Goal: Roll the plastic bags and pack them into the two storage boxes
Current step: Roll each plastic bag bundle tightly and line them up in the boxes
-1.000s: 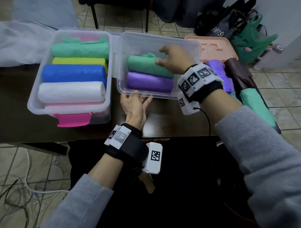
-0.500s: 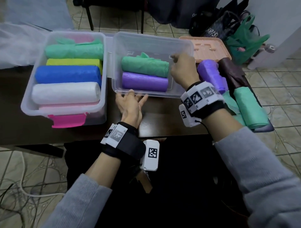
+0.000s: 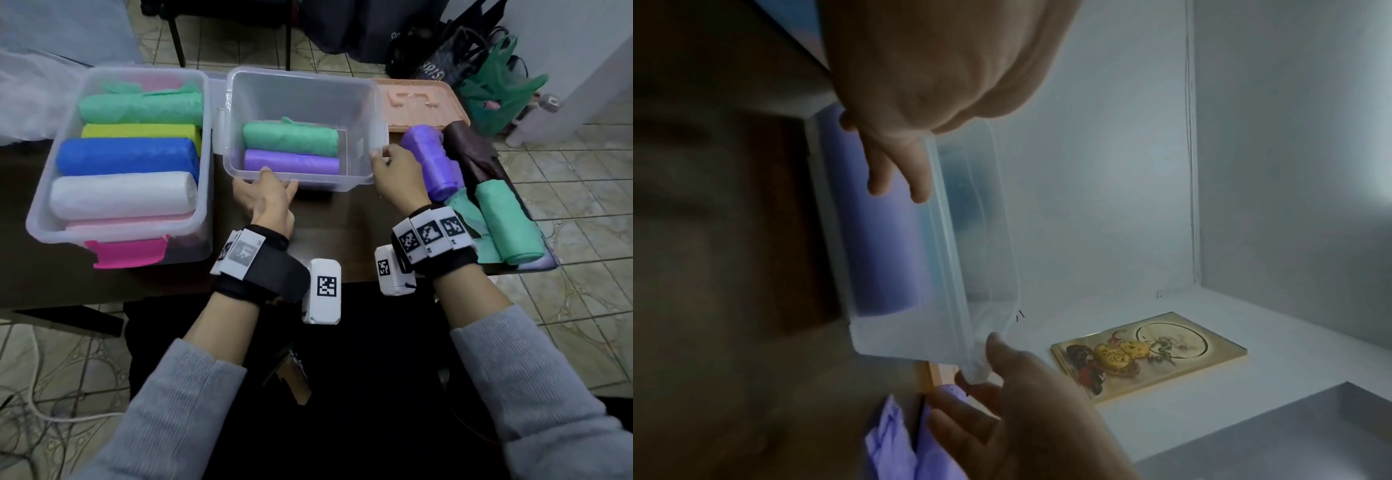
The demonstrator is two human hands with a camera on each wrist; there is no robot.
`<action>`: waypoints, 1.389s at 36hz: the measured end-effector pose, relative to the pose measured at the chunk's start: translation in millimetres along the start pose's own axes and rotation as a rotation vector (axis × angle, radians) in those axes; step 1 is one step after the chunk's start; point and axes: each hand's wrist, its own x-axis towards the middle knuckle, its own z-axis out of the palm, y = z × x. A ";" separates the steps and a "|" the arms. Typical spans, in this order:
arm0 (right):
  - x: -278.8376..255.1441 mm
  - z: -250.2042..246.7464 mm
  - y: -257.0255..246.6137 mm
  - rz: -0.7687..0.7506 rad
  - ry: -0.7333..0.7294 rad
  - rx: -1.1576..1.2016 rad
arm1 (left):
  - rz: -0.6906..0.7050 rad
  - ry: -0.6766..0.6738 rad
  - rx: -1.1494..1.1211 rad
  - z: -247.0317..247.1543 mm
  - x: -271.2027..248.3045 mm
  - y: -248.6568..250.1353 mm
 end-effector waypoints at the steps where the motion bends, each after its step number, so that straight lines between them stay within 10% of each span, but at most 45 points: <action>1: 2.3 0.1 0.8 -0.001 0.002 0.021 | -0.008 -0.004 0.003 1.4 0.3 0.7; 26: 14.1 -7.2 27.7 0.058 0.049 0.208 | -0.172 -0.242 0.267 15.1 1.1 -1.0; 38: 3.6 -83.5 111.2 0.278 0.426 -0.262 | 0.808 -0.750 1.648 4.3 -38.0 -124.0; 50: -6.4 -115.3 157.4 0.547 0.076 -0.253 | 0.939 -0.699 1.842 -9.9 -20.3 -137.5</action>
